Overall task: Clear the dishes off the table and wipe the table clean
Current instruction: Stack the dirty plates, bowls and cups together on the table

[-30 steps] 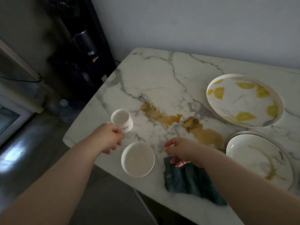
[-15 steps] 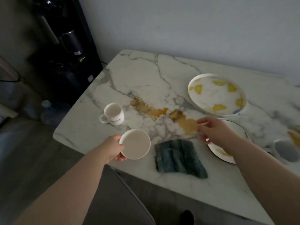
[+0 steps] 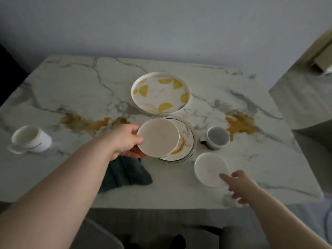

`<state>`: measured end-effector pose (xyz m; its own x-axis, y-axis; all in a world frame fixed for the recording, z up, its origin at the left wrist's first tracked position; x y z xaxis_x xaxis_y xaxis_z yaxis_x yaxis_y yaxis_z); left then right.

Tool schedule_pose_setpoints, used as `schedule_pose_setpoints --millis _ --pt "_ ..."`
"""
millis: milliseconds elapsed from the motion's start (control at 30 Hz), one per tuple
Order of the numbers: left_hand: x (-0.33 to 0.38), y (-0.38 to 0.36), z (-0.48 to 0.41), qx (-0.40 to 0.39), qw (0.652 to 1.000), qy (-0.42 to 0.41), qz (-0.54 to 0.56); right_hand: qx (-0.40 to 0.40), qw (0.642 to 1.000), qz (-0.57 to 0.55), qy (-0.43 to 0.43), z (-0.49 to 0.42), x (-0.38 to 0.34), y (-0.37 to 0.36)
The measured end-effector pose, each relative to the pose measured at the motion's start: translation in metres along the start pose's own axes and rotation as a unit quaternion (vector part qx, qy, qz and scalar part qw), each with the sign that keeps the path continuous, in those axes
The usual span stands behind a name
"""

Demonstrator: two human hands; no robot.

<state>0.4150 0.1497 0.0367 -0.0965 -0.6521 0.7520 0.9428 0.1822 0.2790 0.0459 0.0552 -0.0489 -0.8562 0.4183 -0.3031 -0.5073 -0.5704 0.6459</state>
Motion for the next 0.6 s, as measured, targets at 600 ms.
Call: schedule_pose_setpoints --millis 600 --pt "0.011 -0.004 -0.062 0.08 0.994 0.053 0.054 -0.052 0.977 -0.052 0.199 0.002 -0.089 0.06"
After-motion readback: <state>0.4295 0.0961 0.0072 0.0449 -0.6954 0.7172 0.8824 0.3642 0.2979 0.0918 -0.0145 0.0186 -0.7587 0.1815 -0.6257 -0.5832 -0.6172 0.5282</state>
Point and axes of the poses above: each hand's wrist, its own z-axis away from the middle knuckle, its own y-axis out of the back of the hand, x = y × z, the point moved 9 cm from there along -z, towards the middle knuckle, and after that the axes turned 2 degrees about -x, right-handed, at the moved point
